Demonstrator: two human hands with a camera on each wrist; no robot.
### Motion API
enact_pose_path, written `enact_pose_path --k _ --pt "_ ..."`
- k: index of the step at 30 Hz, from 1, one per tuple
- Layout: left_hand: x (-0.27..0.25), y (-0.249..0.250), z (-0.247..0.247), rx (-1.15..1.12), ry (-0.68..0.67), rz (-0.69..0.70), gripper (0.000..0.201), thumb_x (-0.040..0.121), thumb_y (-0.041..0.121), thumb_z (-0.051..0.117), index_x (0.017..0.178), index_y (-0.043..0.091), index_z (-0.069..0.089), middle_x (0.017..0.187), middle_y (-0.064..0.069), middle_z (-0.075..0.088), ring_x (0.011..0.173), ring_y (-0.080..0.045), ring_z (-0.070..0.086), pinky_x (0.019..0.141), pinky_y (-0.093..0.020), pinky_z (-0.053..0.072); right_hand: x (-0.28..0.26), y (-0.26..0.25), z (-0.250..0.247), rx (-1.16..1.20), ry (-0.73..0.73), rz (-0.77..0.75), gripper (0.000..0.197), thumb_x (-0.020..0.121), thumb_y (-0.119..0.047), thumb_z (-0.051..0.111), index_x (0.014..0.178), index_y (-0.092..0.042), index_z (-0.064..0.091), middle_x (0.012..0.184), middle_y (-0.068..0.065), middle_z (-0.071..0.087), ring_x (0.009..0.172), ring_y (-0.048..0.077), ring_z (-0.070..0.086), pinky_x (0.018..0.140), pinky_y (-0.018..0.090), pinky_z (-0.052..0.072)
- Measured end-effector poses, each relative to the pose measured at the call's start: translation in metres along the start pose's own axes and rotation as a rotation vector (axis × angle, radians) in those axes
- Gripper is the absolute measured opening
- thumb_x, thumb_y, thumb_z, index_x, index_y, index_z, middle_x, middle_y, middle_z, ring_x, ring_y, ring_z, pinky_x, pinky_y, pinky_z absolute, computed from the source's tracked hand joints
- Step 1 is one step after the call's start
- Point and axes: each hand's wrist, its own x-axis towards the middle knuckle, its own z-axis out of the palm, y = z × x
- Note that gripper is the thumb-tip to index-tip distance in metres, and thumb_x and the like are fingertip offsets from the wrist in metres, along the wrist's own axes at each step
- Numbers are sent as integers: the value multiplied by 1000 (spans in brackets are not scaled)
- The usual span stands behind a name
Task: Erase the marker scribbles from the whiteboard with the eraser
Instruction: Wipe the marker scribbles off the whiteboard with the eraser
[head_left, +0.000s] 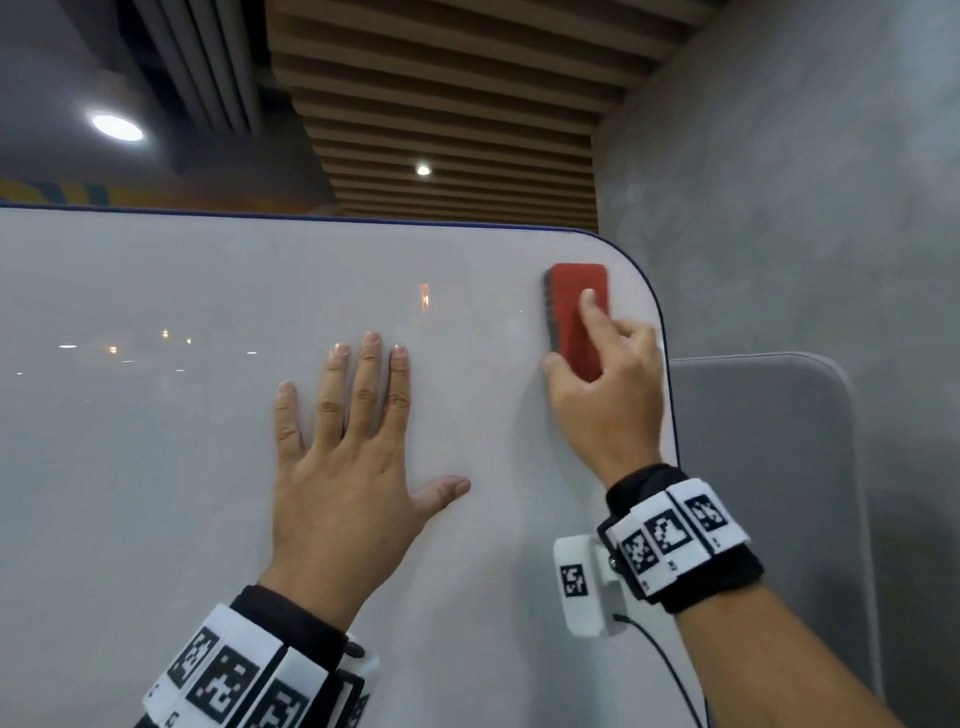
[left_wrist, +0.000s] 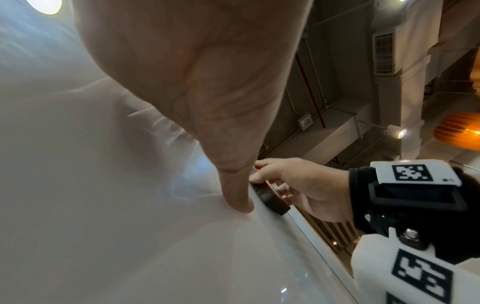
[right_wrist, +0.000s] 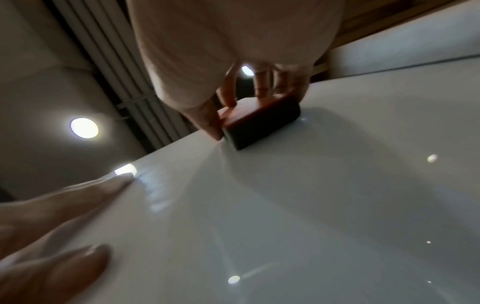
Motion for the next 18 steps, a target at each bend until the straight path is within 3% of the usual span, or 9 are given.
enact_pose_path --k 2,4,6,8,10,13,16,18 --pt "-1 -3 -1 3 -3 6 111 77 84 41 158 15 10 166 -4 1 152 -25 1 118 -59 13 -15 -12 4 9 -100 -154 64 85 -30 69 145 -35 46 123 1 46 112 19 44 93 28 43" --pt "-3 -7 -2 9 -6 22 113 73 84 44 158 17 12 166 -3 3 152 -24 2 119 -58 13 -11 -7 -5 -30 -153 -207 64 84 -29 70 143 -39 47 123 -2 47 112 17 44 95 30 44" --pt "-6 -14 -3 13 -8 33 112 73 85 43 158 20 12 166 -1 4 152 -23 2 119 -56 12 4 8 -13 -64 -104 -118 64 83 -26 70 142 -39 48 123 1 49 113 22 46 99 31 41" --pt "-11 -19 -5 13 -12 39 110 73 85 42 158 22 10 166 -1 3 152 -22 1 119 -56 10 11 15 -13 -35 -15 62 64 85 -24 69 143 -37 48 125 2 47 119 24 44 98 25 34" --pt "-15 -21 -5 -1 3 39 110 74 84 43 158 23 9 166 -1 2 152 -23 1 119 -57 10 -4 2 -2 -29 36 101 62 86 -25 68 144 -35 47 125 0 46 119 24 42 100 26 33" --pt "-22 -26 -5 -28 15 39 111 72 80 51 158 19 15 165 -3 7 152 -24 5 119 -58 12 -56 -35 19 -14 -9 -104 61 84 -29 66 142 -34 50 123 4 49 109 25 46 98 38 43" --pt "-31 -36 -5 -46 23 46 113 70 77 58 157 16 20 165 -4 11 152 -25 10 119 -58 15 -86 -38 15 -51 -165 -301 64 80 -27 69 141 -35 51 124 0 50 105 23 47 95 39 45" --pt "-41 -45 -5 -54 33 41 111 69 76 59 156 17 23 164 -4 14 151 -25 13 118 -59 15 -72 -15 5 -98 -143 -290 64 80 -22 72 140 -35 53 123 1 51 104 24 47 96 42 45"
